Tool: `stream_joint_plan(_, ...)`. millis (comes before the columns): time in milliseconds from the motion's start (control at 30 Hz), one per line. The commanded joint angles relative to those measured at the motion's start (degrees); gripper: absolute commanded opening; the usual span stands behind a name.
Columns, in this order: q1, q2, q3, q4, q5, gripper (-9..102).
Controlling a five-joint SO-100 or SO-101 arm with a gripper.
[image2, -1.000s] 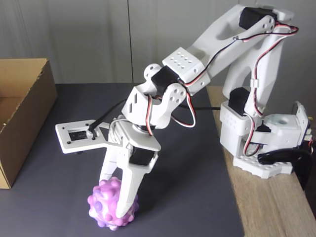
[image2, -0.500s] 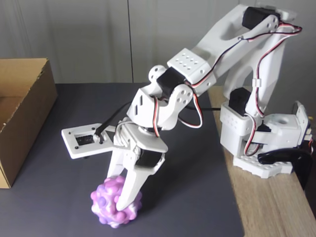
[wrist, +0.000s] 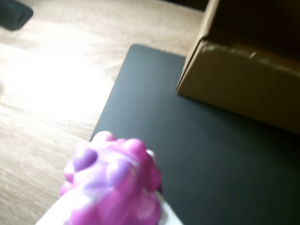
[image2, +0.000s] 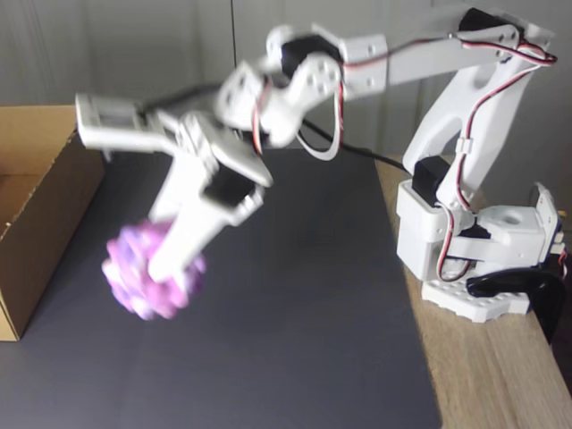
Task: Grasp a ball and put it in the box.
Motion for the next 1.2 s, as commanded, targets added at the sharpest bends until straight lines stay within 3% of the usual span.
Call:
stream_joint_plan(0, 2.3, 0.8, -8.7, 1.0, 0.5, 17)
stream_joint_plan(433, 12.1, -9.3, -30.9, -0.9, 1.4, 17)
stream_joint_plan(767, 17.1, -30.8, -59.4, -3.7, 1.4, 17)
stream_joint_plan(1167, 22.9, -45.7, -61.0, -23.4, 2.0, 14)
